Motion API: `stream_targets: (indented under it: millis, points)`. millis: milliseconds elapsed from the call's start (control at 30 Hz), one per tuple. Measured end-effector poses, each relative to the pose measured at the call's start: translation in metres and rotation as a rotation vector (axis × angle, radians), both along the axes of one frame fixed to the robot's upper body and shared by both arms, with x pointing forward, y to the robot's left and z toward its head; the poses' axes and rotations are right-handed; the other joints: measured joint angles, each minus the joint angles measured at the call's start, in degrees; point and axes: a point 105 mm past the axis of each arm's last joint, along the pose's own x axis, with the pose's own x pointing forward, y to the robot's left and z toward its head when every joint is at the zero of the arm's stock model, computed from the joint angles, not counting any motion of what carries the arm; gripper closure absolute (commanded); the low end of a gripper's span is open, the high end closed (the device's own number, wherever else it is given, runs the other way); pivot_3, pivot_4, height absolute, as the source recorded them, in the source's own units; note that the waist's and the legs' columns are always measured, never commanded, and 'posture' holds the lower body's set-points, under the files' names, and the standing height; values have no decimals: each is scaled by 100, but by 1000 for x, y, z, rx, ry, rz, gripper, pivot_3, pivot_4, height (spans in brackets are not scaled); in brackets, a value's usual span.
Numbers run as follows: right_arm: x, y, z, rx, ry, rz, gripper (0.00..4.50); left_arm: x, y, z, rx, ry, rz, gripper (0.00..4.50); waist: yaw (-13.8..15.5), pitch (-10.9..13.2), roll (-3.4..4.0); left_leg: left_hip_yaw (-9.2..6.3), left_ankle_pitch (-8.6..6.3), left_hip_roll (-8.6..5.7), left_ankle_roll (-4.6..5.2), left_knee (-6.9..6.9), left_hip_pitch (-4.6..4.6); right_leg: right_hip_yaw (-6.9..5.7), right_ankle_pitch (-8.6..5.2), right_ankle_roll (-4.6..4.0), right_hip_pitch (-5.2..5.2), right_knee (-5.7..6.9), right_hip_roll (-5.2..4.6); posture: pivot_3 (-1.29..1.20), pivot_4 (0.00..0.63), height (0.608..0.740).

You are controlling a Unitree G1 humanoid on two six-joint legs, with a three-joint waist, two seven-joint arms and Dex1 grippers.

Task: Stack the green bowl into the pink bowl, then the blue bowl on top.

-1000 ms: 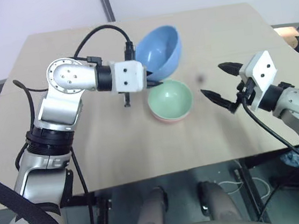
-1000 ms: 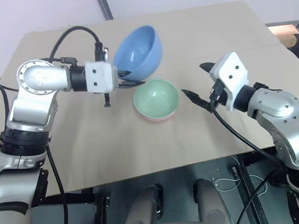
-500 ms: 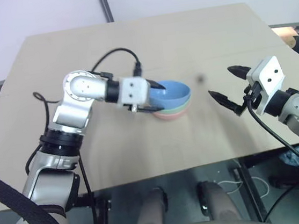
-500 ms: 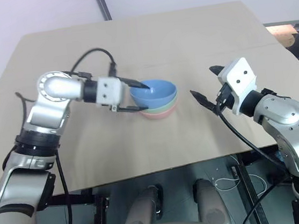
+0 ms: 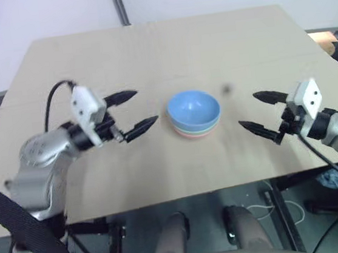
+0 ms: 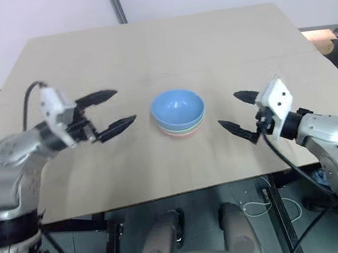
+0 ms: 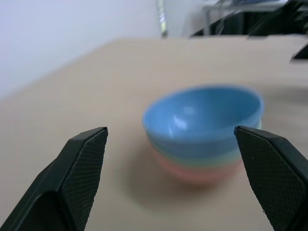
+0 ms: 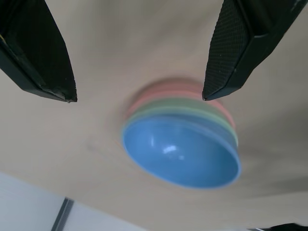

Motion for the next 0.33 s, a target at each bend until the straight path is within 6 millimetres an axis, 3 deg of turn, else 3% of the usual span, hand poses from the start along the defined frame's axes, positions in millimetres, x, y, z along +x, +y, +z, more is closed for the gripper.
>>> stream_targets:
  millis: [133,333]
  points:
    - [-15,-39,-4,-33,73,-22,0,-35,27,-13,-22,67,84,61,55,0,1,11,-3,6,3,2,3,4,-20,5,4,-8,-3,0,150,740]
    - [-23,-68,5,-68,97,-32,0,-54,51,-26,5,133,198,61,104,-6,1,47,-18,45,-21,19,5,1,-22,4,8,-7,-2,0,150,740]
